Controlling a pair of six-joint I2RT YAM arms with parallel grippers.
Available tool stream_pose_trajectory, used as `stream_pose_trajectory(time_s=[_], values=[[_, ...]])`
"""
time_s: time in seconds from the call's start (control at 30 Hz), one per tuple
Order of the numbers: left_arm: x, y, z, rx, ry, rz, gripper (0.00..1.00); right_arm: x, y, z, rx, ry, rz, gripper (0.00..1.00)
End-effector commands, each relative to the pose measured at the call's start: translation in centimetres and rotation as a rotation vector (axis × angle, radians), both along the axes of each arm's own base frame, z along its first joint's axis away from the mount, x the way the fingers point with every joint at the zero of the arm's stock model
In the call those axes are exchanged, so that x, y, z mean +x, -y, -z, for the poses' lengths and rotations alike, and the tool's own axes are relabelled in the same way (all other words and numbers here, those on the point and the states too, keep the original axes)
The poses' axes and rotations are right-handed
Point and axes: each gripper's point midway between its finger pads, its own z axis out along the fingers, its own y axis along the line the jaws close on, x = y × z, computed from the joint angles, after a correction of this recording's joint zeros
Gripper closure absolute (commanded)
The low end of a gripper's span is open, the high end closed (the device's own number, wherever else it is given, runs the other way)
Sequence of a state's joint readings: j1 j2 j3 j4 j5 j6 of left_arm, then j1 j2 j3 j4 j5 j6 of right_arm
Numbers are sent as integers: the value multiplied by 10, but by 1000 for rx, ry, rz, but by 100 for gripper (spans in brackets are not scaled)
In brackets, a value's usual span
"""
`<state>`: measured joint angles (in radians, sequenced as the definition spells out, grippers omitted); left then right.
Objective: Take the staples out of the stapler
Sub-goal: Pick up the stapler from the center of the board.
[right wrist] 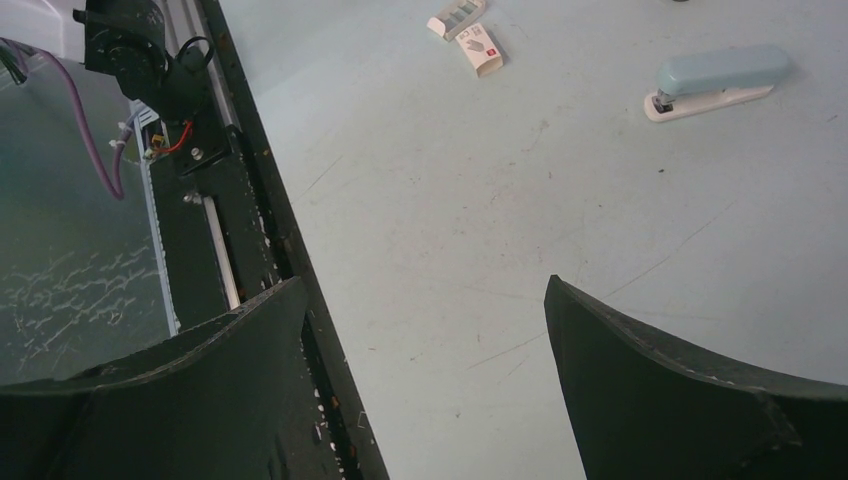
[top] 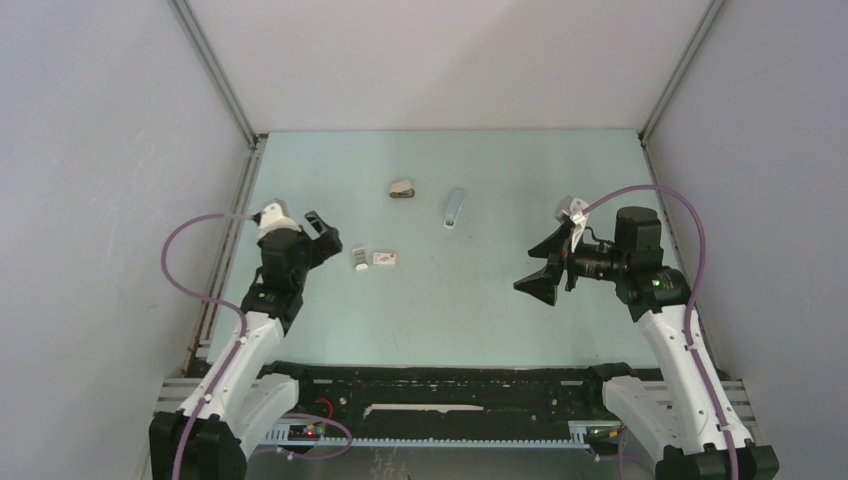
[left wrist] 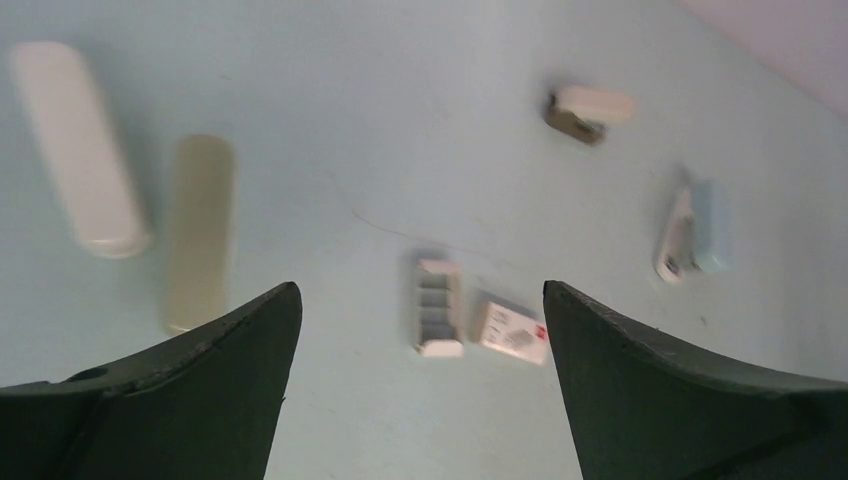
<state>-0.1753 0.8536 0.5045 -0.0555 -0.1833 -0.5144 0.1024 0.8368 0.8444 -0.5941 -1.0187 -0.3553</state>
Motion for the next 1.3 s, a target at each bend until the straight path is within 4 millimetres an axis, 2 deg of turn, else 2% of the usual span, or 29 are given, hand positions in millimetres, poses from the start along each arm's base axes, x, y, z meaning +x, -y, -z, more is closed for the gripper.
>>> stream_pose_trajectory(time_s=[0.0,0.17,0.3,0.67,0.83,1.0,1.2,1.27], values=[[10,-57,-27,11,91,-219,4,0,-2,-4,-8,47,-10,0],[19,-87,-20,-33,67,-300,6,-3,-4,-5,-6,52,-23,0],[19,-97,-10,-8,-11,-337,8,-4,-6,-5,-8,52,-28,0],[42,-108,27,38,-194,-327,27,-6,-8,-4,-12,54,-43,0],[49,-108,51,46,-308,-316,34,-7,-9,-4,-12,54,-44,1],[48,-108,71,33,-370,-325,35,-7,-9,-3,-13,53,-46,0],[50,-102,81,15,-397,-299,35,-7,-9,-4,-13,54,-48,0],[51,-101,84,11,-406,-291,39,-8,-9,-4,-12,52,-49,0]])
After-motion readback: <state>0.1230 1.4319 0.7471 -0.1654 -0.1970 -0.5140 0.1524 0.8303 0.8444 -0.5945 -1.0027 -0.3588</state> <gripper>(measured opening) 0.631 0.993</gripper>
